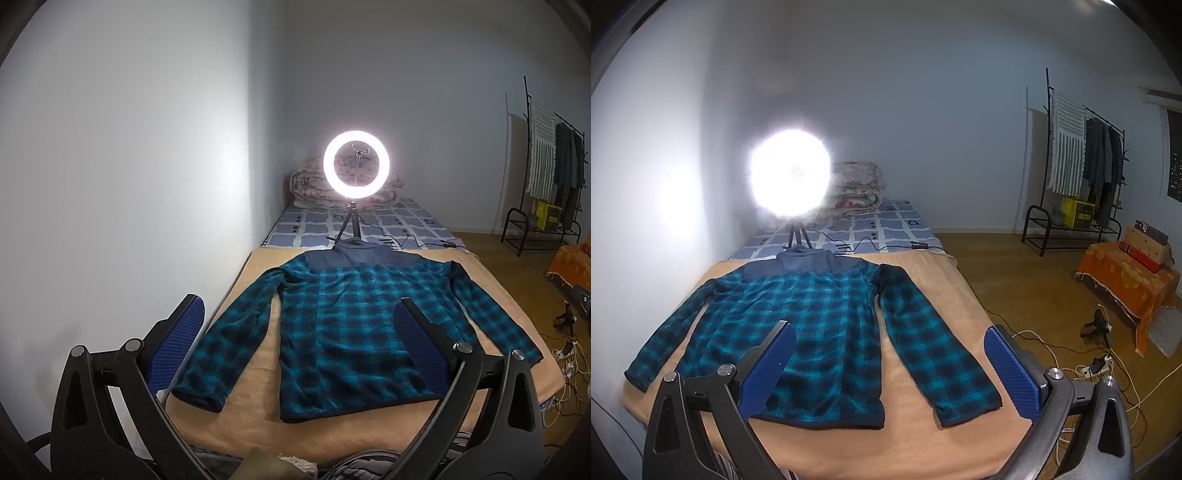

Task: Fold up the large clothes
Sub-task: 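Move both tools toward the spread plaid jacket on the bed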

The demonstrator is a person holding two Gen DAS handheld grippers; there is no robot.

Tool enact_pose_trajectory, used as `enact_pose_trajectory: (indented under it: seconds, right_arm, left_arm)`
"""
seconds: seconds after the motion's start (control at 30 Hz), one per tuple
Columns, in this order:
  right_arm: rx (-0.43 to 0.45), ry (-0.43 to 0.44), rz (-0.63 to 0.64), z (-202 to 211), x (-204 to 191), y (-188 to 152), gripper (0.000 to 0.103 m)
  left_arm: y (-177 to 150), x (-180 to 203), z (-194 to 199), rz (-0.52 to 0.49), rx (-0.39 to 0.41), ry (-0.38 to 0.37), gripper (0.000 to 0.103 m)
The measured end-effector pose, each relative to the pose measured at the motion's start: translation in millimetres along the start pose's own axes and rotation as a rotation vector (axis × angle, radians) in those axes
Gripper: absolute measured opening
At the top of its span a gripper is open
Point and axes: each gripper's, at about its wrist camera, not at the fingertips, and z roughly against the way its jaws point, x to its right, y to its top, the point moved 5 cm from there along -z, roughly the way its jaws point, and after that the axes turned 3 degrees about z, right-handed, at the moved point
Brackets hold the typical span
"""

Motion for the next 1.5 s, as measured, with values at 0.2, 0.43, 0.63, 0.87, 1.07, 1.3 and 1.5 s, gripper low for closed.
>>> enact_pose_trajectory:
  seconds: [0.2,0.43,0.63,0.87,1.07,1.3,1.5]
  right_arm:
    - [-0.005,-0.002,0.006,-1.5,-6.4,0.5,0.103]
    - [-0.007,0.005,0.016,1.6,-16.9,2.0,0.103]
    - [-0.002,0.044,0.043,-12.9,-38.7,8.8,0.103]
    - [0.024,0.179,0.089,-31.4,-78.0,20.8,0.103]
    - [-0.023,0.346,0.179,-66.7,-141.7,27.5,0.103]
    - [-0.154,0.535,0.235,-124.6,-228.7,19.5,0.094]
    - [-0.247,0.648,0.249,-177.8,-292.3,11.7,0.084]
  left_arm:
    - [-4.2,-7.0,-4.0,0.007,-0.008,0.013,0.103]
    - [-11.3,-20.8,-9.4,0.013,-0.011,0.040,0.103]
    - [-28.8,-46.9,-15.4,0.024,-0.025,0.082,0.103]
    - [-62.1,-88.1,-21.5,0.093,-0.070,0.143,0.103]
    - [-95.2,-111.6,-26.7,0.099,-0.097,0.191,0.103]
    - [-134.1,-138.7,-44.4,0.201,-0.172,0.195,0.078]
    - [-165.4,-153.1,-71.5,0.292,-0.228,0.161,0.060]
